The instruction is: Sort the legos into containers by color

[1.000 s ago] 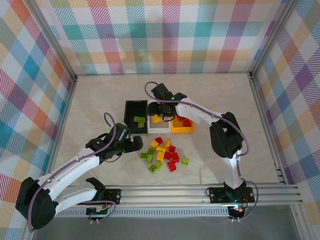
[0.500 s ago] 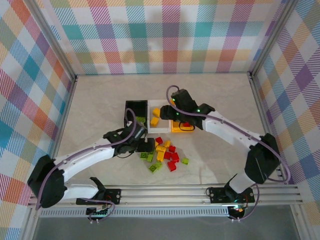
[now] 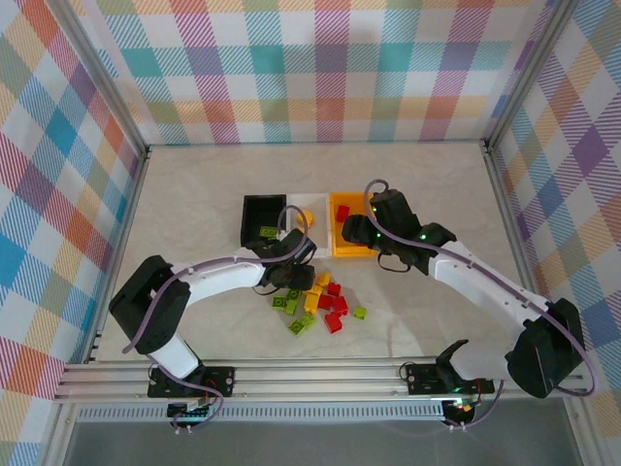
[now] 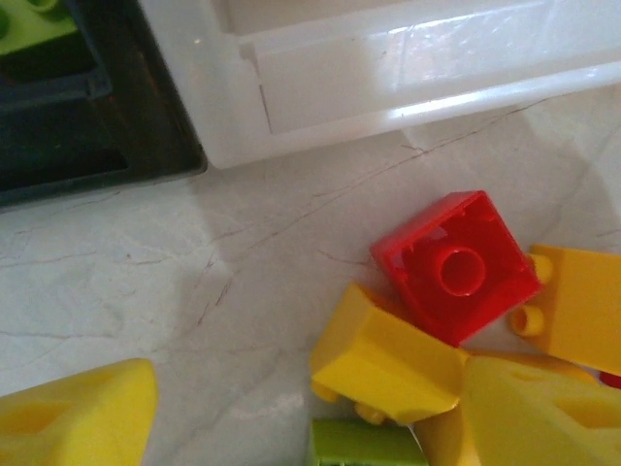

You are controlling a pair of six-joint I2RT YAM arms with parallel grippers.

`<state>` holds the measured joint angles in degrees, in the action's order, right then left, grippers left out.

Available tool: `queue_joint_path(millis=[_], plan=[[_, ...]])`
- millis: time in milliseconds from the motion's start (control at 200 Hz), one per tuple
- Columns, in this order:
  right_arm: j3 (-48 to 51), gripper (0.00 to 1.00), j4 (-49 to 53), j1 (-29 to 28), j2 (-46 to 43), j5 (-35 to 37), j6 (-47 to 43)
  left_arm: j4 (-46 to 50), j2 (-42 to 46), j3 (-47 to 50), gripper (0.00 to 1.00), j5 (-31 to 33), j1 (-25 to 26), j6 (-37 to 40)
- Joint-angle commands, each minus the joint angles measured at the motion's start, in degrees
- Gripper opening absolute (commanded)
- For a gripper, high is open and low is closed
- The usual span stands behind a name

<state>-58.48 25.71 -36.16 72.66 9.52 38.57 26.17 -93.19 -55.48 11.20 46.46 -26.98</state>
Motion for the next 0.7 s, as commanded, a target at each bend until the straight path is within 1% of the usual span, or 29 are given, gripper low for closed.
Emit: queue_joint_path(millis=[0,95,210,265,305,435,495,555,695], plan=[[1.00,0.75,-0.84,0.46,-1.59,0.90,0.63,2.23,-0.65,-0.43,0.76,4.45,0.66,-0.21],[1.00,0.76,-0.85,0.72,-1.82,0.77,0.53,3.94,0.51,1.39,0.71,6.98,-0.01,-1.88],[1.26,0.75,-1.35,0.83,-1.69,0.33,0.85,4.45,3.35,4.98,0.65,7.13,-2.30,-2.79],[1.43,0.76,-1.62,0.83,-1.82,0.12,0.90,4.76,4.53,5.97,0.65,6.77,-2.95,-2.79],[1.47,0.76,-1.70,0.83,-1.82,0.06,0.85,4.88,5.59,6.18,0.67,6.32,-2.96,-2.68],[1.86,0.76,-1.94,0.92,-1.95,0.24,1.15,3.42,10.56,6.79,0.80,3.85,-2.61,-2.65],[2.27,0.76,-2.24,0.92,-2.16,0.16,1.40,2.13,11.65,7.09,0.83,2.97,-2.42,-2.53],[2.40,0.76,-2.17,0.95,-2.26,0.06,1.45,1.36,10.90,7.15,0.85,2.32,-2.48,-2.51],[2.97,0.76,-2.01,1.03,-2.78,0.30,1.51,-1.23,5.55,6.97,0.88,1.12,-2.16,-2.44]])
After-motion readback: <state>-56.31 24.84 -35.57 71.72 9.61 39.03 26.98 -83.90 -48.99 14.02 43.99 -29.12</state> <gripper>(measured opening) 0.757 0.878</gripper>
